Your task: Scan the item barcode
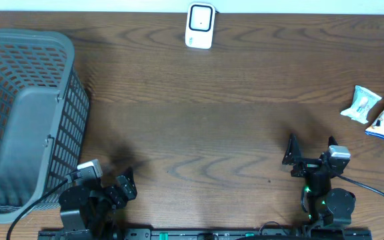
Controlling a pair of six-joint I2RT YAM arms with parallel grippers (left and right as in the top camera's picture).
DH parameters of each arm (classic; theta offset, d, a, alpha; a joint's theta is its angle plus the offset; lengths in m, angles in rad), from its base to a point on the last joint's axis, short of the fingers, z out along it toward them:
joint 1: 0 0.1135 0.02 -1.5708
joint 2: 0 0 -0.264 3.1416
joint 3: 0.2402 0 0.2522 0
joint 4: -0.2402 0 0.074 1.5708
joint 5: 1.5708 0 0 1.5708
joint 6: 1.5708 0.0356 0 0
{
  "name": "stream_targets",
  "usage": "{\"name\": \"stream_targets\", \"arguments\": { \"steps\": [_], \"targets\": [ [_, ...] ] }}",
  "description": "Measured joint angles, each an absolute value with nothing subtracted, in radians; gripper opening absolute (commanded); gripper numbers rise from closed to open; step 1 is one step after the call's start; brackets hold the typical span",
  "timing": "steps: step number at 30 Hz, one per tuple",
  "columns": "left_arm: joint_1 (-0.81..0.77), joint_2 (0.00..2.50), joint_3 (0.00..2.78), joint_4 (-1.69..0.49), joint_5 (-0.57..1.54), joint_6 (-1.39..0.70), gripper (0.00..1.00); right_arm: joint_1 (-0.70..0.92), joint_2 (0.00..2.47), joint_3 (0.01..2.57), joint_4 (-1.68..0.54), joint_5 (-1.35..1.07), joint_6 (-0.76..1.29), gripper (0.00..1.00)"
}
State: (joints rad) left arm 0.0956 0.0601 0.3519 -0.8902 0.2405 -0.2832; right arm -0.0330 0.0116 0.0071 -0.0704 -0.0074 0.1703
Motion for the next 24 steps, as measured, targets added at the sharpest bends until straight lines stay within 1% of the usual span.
{"name": "stream_targets", "arguments": {
  "steps": [3, 5, 11, 15, 18, 24],
  "targets": [
    [0.096, 0.06, 0.352, -0.874, 0.221, -0.284, 0.98, -0.033, 0.012, 0.007, -0.07, -0.007, 0.17, 0.99],
    [0.096, 0.06, 0.348, -0.789, 0.211, -0.284, 0.98, -0.033, 0.012, 0.007, -0.071, -0.007, 0.17, 0.99],
    [0.089, 0.049, 0.275, -0.4, 0.202, -0.284, 0.98, -0.033, 0.012, 0.007, -0.071, -0.007, 0.17, 0.99],
    [0.07, 0.015, 0.161, -0.157, 0.199, -0.26, 0.98, -0.033, 0.012, 0.007, -0.07, -0.007, 0.17, 0.99],
    [0.067, 0.012, 0.094, -0.07, 0.187, -0.253, 0.98, -0.033, 0.012, 0.007, -0.07, -0.007, 0.17, 0.99],
    [0.067, 0.01, 0.027, -0.026, 0.104, -0.199, 0.98, -0.033, 0.012, 0.007, -0.07, -0.007, 0.17, 0.99]
  ]
}}
